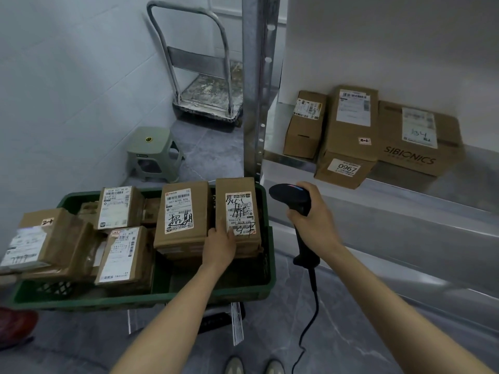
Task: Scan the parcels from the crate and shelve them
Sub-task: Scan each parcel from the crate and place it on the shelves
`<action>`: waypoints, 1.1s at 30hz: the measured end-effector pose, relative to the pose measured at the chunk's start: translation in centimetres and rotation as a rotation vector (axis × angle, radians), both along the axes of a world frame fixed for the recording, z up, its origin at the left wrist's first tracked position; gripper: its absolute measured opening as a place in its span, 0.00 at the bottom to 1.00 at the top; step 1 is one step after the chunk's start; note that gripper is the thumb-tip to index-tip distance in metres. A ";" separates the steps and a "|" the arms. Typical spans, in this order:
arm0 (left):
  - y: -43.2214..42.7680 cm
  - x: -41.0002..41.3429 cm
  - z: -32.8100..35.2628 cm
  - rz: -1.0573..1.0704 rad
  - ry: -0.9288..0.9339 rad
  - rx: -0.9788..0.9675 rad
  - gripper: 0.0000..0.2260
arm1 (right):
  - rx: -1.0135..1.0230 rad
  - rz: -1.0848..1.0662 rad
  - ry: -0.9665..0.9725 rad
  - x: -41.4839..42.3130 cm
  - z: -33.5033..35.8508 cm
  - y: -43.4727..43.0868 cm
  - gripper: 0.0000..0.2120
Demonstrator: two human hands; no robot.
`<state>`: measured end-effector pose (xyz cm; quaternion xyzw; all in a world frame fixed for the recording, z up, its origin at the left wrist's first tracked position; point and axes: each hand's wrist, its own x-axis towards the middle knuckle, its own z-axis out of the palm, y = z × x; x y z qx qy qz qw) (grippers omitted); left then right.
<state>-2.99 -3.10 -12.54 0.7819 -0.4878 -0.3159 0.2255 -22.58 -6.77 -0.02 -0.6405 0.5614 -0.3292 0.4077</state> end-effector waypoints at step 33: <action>-0.3 0.1 -3.4 0.151 0.369 -0.132 0.39 | 0.008 -0.048 -0.005 -0.7 -3.1 1.3 0.25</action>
